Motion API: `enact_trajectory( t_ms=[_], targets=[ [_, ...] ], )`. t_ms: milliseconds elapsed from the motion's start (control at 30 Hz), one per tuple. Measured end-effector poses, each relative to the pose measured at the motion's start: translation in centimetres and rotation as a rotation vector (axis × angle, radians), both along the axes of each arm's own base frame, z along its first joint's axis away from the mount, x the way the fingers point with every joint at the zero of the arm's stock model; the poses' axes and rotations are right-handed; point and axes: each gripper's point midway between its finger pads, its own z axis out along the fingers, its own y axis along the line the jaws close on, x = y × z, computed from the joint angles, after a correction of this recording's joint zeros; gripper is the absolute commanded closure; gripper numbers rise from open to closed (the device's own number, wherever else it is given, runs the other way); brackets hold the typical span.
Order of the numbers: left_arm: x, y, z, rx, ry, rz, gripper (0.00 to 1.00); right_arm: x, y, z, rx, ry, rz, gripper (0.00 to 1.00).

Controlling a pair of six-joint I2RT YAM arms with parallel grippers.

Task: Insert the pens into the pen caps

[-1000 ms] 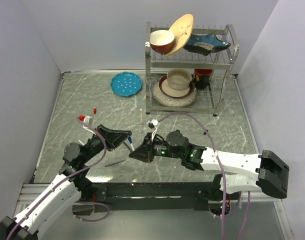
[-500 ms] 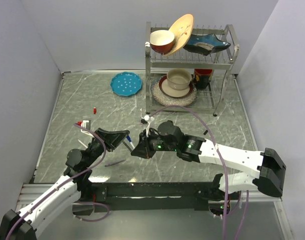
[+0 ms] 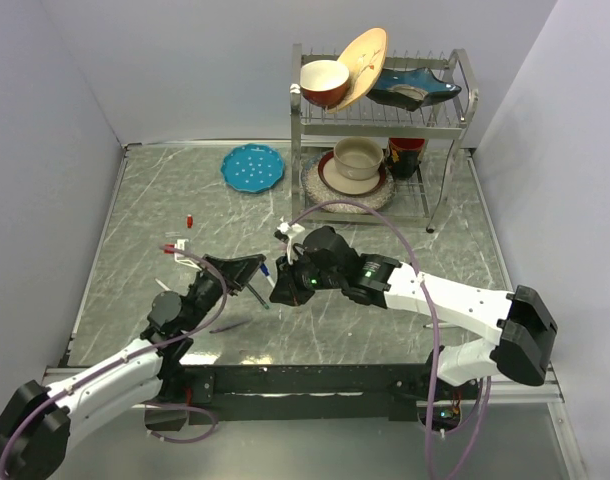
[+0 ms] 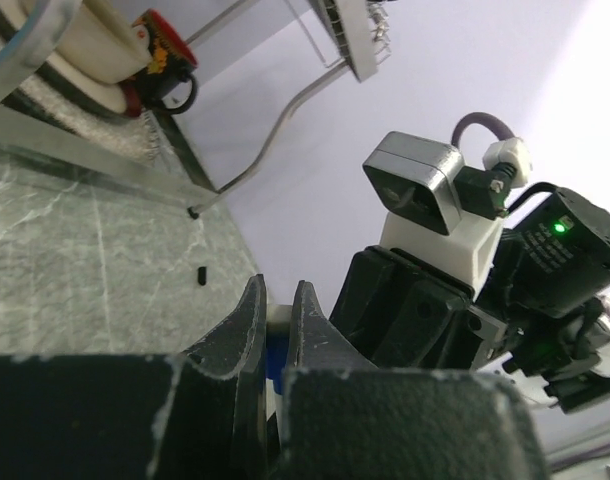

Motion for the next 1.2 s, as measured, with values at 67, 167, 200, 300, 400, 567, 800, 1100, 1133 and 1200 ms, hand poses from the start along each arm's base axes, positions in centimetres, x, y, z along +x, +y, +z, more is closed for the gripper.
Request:
enact_trajectory(
  t_ms=[67, 167, 200, 300, 400, 567, 800, 1100, 1133, 1200],
  targets=[
    [0.3, -0.1, -0.6, 0.021, 0.014, 0.01, 0.99, 0.2, -0.1, -0.6, -0.013, 0.011, -0.008, 0.98],
    [0.7, -0.5, -1.0, 0.067, 0.035, 0.018, 0.99, 0.3, -0.4, -1.2, -0.013, 0.022, -0.025, 0.79],
    [0.9, -0.7, -1.1, 0.091, 0.046, 0.022, 0.99, 0.4, -0.5, -1.4, -0.007, 0.022, -0.034, 0.74],
    [0.7, -2.0, -1.3, 0.178, 0.071, -0.018, 0.99, 1.2, -0.9, -1.4, 0.036, 0.003, -0.083, 0.61],
    [0.2, -3.9, -1.7, 0.288, 0.113, -0.084, 0.99, 2.0, -1.8, -0.7, 0.094, -0.032, -0.135, 0.48],
    [2.0, -5.1, -0.8, 0.415, 0.158, -0.069, 0.99, 0.5, -5.4, -0.6, 0.144, -0.057, -0.186, 0.37],
    [6.1, -6.9, -5.0, 0.61, 0.286, -0.01, 0.99, -1.3, -10.1, -0.8, 0.184, -0.061, -0.287, 0.27],
    [8.4, -8.7, -15.4, 0.862, 0.516, -0.037, 0.89, -0.4, -13.3, 0.4, 0.198, -0.094, -0.446, 0.27],
    [8.4, -8.6, -16.2, 0.882, 0.537, -0.039, 0.82, -0.3, -13.5, 0.2, 0.19, -0.093, -0.458, 0.27],
    [8.3, -8.5, -17.5, 0.914, 0.569, -0.041, 0.79, -0.1, -13.8, -0.1, 0.174, -0.089, -0.48, 0.27]
  ],
)
